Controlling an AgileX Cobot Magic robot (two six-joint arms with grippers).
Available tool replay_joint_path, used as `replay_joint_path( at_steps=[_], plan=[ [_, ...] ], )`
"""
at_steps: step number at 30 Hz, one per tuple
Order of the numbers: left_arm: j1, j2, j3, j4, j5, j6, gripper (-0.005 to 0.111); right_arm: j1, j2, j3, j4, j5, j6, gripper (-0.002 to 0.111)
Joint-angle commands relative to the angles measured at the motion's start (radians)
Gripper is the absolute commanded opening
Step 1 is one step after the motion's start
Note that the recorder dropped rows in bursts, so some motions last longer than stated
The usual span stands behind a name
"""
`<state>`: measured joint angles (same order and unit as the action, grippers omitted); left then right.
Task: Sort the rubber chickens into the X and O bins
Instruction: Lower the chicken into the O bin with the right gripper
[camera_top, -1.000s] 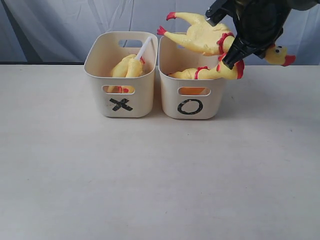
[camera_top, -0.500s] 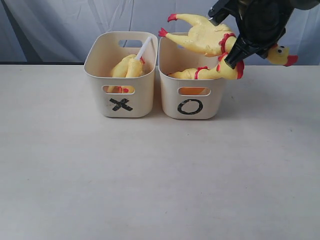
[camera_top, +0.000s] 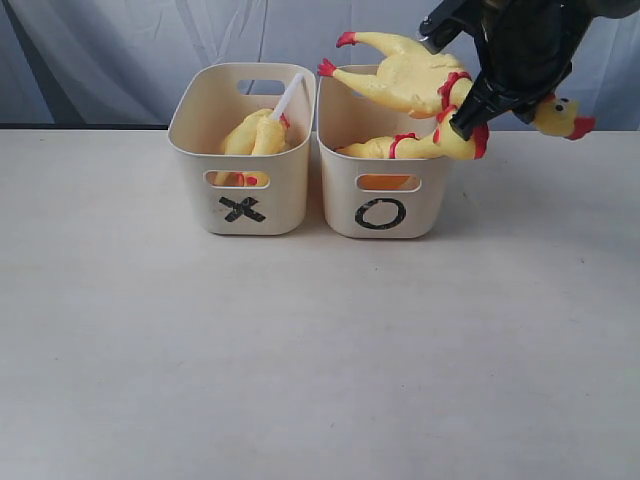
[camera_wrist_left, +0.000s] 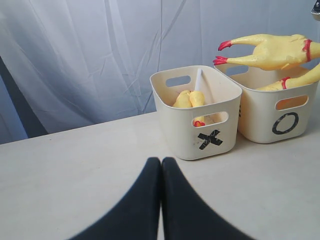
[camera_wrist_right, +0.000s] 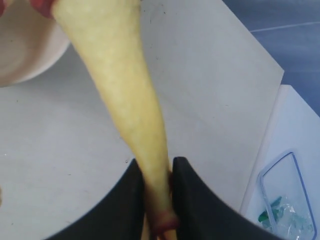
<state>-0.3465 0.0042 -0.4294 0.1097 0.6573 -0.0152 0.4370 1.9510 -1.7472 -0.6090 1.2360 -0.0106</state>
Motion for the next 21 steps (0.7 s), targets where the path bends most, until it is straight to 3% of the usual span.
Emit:
replay_joint_path(
  at_steps=[1,19,21],
  plan=[
    [0.005,-0.004,0.008,0.004,-0.008,-0.004,0.000,-0.006,-0.004,0.000,-0.007,-0.015,0.001,-0.001],
    [0.005,-0.004,0.008,0.004,-0.008,-0.004,0.000,-0.006,-0.004,0.000,-0.020,-0.015,0.003,-0.001],
    [0.005,-0.004,0.008,0.004,-0.008,-0.004,0.000,-0.006,-0.004,0.000,-0.024,-0.015,0.003,0.006]
  ],
)
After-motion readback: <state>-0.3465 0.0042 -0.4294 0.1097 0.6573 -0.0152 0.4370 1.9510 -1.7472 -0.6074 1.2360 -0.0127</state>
